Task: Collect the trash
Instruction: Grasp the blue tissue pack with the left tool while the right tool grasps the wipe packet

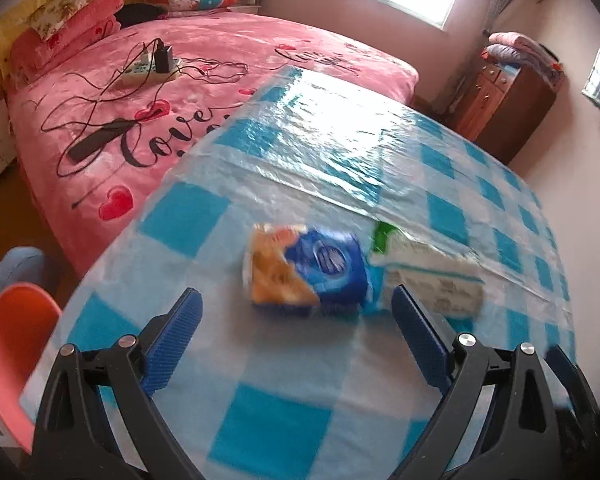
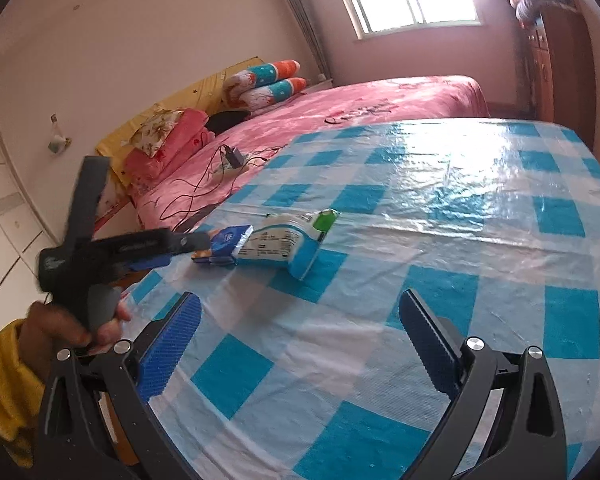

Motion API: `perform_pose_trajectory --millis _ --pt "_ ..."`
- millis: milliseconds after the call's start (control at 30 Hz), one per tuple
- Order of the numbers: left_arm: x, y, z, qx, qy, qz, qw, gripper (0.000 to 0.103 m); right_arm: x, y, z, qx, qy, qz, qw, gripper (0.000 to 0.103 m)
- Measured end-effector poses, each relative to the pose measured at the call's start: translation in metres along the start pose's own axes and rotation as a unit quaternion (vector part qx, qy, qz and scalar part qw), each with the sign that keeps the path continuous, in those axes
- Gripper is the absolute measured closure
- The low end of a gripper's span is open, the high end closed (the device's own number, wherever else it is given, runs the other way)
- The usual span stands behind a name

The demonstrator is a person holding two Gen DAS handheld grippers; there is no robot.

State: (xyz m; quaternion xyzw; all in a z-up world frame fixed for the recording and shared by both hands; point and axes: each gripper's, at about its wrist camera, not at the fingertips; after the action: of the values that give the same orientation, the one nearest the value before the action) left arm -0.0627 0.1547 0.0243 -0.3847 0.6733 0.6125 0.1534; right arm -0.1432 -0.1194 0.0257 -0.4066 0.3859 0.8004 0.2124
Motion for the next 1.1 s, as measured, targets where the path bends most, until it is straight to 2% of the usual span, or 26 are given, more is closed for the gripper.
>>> perform_pose_trajectory --millis 167,267,333,400,500,567,633,800,900,1000,1100 --pt "-0.008 -0.018 -0.009 0.000 -0.019 0.008 0.9998 0.007 0.000 0.000 -0.015 -0.014 -0.028 0.007 0.999 0.005" --pt "-0.011 -0.025 -0.016 -0.013 -0.045 0.004 0.9989 0.007 0.001 -0.002 -0.022 -0.029 -0.050 0.019 0.998 0.005" --pt "-0.011 -0.030 -0.018 -0.009 -0.051 0.010 0.9986 0.007 0.001 0.000 -0.026 -0.032 -0.060 0.025 0.997 0.005" --pt "-0.010 -0.039 -0.020 -0.021 -0.062 0.017 0.9977 0.007 0.001 0.002 -0.028 -0.038 -0.065 0.025 0.997 0.005" --pt "-0.010 -0.041 -0.020 -0.019 -0.055 0.010 0.9983 0.007 0.002 0.003 -0.031 -0.042 -0.070 0.024 0.996 0.005" --pt "-0.010 -0.042 -0.022 -0.019 -0.051 0.008 0.9985 0.009 0.002 0.004 -0.031 -0.044 -0.073 0.022 0.996 0.005" --pt "-0.009 -0.040 -0.027 -0.015 -0.057 0.006 0.9982 0.020 0.001 0.006 -0.031 -0.045 -0.075 0.020 0.996 0.005" --pt "0.000 -0.034 -0.048 0.008 -0.064 0.009 0.9978 0.026 0.000 0.012 -0.036 -0.046 -0.088 0.012 0.995 0.005" --pt "0.012 -0.028 -0.073 0.039 -0.087 0.017 0.9953 0.026 -0.001 0.016 -0.043 -0.038 -0.096 0.004 0.995 0.005" --pt "0.025 -0.020 -0.100 0.082 -0.109 0.033 0.9901 0.026 -0.002 0.022 -0.055 -0.028 -0.116 -0.004 0.993 0.005" --pt "0.034 -0.012 -0.117 0.132 -0.133 0.063 0.9804 0.026 -0.003 0.028 -0.068 -0.020 -0.139 -0.010 0.990 0.005"
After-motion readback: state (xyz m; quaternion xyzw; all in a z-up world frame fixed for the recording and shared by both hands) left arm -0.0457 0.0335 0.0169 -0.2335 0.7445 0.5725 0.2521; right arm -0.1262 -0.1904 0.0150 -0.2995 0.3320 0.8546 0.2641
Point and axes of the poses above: each gripper's, at about its wrist camera, not at the fingertips, and y roughly against the way its jaws point, z to its left, x to its underside, and after that the axes turned 8 degrees about -z, right-handed
